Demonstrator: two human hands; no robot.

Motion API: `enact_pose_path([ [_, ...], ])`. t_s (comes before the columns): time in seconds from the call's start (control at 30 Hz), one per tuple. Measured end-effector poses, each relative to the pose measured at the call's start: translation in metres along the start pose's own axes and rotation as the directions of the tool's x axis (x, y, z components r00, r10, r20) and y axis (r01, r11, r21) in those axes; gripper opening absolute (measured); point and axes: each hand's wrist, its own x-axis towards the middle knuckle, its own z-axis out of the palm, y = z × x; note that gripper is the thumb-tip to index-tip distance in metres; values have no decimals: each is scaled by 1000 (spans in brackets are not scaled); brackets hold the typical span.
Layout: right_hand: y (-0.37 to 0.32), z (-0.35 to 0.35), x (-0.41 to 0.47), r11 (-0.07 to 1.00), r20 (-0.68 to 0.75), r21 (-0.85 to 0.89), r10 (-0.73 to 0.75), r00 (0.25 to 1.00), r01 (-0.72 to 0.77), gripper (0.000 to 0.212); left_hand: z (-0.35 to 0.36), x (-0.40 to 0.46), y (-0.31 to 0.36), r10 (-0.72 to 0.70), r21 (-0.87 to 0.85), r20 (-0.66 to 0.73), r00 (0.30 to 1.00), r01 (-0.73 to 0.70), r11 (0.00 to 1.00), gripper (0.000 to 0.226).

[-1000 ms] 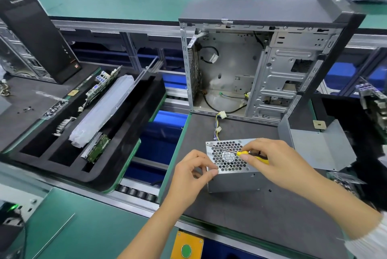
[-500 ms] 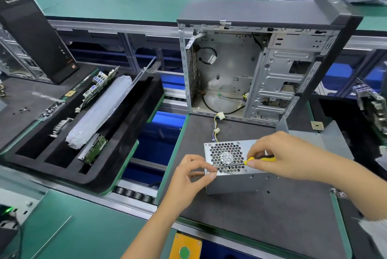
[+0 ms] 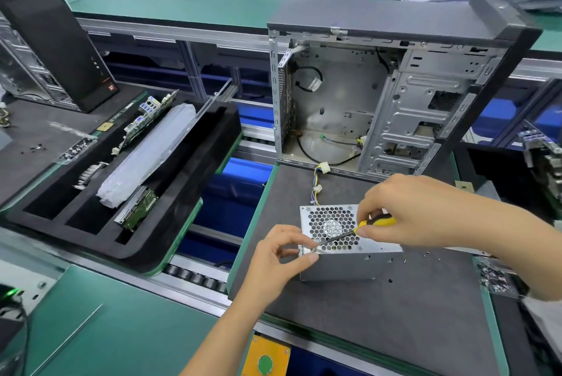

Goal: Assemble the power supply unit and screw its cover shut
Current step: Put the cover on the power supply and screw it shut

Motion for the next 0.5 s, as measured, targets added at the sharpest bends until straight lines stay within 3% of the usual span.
enact_pose_path([
  [0.5,-9,-6,9,984,21,-150,-92,996,94,26,4,1,8,-90,-10,-54,994,89,996,23],
])
